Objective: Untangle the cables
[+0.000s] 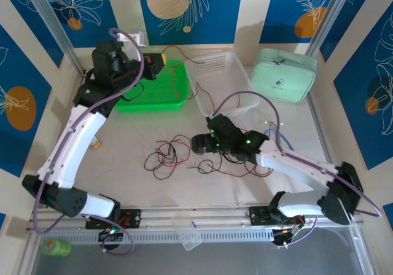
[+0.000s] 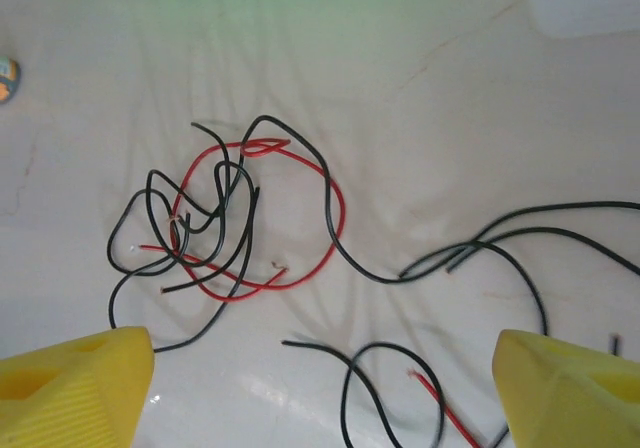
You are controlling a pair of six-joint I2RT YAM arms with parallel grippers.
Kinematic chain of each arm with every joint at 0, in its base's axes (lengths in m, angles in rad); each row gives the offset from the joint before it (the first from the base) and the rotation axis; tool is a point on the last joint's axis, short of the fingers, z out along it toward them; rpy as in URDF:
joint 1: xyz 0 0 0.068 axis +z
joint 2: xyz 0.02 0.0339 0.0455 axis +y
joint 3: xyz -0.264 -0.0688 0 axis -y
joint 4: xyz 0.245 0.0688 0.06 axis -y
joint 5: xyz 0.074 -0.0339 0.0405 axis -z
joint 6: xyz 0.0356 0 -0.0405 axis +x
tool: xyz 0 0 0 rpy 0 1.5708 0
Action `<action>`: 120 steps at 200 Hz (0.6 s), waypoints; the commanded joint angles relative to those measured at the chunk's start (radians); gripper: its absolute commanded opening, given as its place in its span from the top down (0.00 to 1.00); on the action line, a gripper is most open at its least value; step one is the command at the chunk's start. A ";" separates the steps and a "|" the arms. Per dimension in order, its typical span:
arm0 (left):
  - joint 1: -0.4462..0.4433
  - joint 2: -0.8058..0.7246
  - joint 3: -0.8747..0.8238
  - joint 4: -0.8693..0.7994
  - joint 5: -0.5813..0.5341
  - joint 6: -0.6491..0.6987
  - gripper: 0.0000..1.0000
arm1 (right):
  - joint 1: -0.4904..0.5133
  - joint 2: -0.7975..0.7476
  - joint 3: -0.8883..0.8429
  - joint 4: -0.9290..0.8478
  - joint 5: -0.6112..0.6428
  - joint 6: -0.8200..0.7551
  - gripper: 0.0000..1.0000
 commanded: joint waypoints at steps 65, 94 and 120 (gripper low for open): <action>-0.078 0.390 0.062 0.465 0.139 -0.088 1.00 | -0.068 -0.517 -0.135 -0.328 0.072 0.105 0.10; -0.129 0.566 0.184 0.357 0.075 -0.008 1.00 | -0.079 -0.549 -0.153 -0.354 0.065 0.128 0.09; -0.164 0.714 0.295 0.235 -0.003 0.039 1.00 | -0.080 -0.534 -0.157 -0.352 0.055 0.133 0.10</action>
